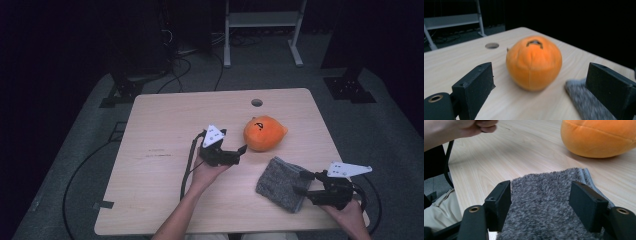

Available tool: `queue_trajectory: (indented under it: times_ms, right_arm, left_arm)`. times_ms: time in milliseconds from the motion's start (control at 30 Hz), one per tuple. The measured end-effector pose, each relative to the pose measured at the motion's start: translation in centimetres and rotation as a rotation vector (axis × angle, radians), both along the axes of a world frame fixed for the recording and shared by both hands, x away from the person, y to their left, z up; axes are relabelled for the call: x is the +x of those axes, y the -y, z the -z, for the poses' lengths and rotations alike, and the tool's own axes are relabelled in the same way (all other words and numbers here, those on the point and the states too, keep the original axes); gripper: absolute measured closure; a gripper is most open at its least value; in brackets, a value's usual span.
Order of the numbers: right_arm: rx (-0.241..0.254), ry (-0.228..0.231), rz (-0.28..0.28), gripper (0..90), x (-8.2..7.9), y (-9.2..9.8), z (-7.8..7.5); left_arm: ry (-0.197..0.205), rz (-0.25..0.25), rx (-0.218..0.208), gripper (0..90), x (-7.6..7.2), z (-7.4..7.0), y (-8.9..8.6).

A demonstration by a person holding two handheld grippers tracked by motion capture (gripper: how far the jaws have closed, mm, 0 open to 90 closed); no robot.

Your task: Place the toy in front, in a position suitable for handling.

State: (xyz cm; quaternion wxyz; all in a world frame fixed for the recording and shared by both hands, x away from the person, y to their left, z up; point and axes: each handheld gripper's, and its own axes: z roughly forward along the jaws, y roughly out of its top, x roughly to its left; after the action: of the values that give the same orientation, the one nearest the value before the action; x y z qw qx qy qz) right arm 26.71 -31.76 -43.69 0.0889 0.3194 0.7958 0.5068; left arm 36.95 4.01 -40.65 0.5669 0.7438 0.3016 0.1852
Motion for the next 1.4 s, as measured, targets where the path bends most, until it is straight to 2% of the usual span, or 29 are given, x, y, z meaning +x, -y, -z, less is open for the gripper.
queue_trajectory:
  times_ms: [67,133,233,367,500,567,700,800,933,967,1067,1167,1200,1267,1367,1400]
  right_arm:
    - [0.005,0.004,-0.002,32.5,0.0,-0.2,-0.1]
    - [0.003,0.003,-0.009,32.6,0.0,-0.4,-0.1]
    - [-0.005,0.006,-0.017,32.5,0.1,-0.6,-0.1]
    - [0.001,0.002,-0.021,32.6,0.2,-0.6,-0.1]
    - [0.006,0.006,-0.028,32.6,0.2,-0.6,-0.2]
    - [0.01,0.007,-0.03,32.5,0.2,-0.6,-0.3]
    - [0.01,0.007,-0.036,32.6,0.3,-0.7,-0.2]
    - [0.008,0.009,-0.046,32.5,0.3,-0.8,-0.2]
    - [0.01,0.007,-0.049,32.6,0.4,-0.8,-0.2]
    - [0.01,0.005,-0.048,32.6,0.4,-0.8,-0.2]
    - [0.012,0.005,-0.052,32.6,0.4,-0.8,-0.2]
    - [0.01,0.005,-0.052,32.6,0.4,-0.8,-0.2]
    - [0.01,0.001,-0.05,32.6,0.4,-0.7,-0.2]
    - [0.012,-0.001,-0.051,32.6,0.5,-0.8,-0.2]
    - [0.012,0.005,-0.053,32.6,0.5,-0.8,-0.2]
    - [0.013,0.01,-0.053,32.7,0.5,-0.9,-0.3]
  left_arm:
    - [-0.012,0.01,0.0,7.2,0.8,-0.3,0.9]
    - [-0.009,0.014,0.007,7.2,1.4,-0.7,1.8]
    - [-0.002,0.023,-0.005,7.2,2.1,-1.1,3.1]
    - [0.0,0.025,0.002,7.3,2.8,-1.3,4.3]
    - [-0.017,0.03,0.019,7.3,4.4,-1.2,6.6]
    - [-0.017,0.024,0.014,7.4,4.8,-0.9,7.4]
    - [-0.028,0.017,0.038,7.4,5.7,-0.4,8.2]
    - [-0.024,-0.01,0.053,8.5,6.5,0.4,8.6]
    - [-0.048,-0.037,0.073,8.9,7.3,1.7,8.9]
    - [-0.065,-0.039,0.08,9.2,7.5,2.2,9.1]
    - [-0.077,-0.032,0.074,14.7,7.7,3.1,9.0]
    - [-0.065,-0.032,0.077,26.8,7.5,3.2,8.8]
    - [-0.062,-0.028,0.098,34.3,7.4,3.2,8.8]
    - [-0.056,-0.025,0.117,43.0,7.3,3.1,8.8]
    - [-0.047,-0.023,0.128,50.3,7.2,3.0,8.7]
    - [-0.032,-0.019,0.14,52.1,7.1,2.8,8.6]
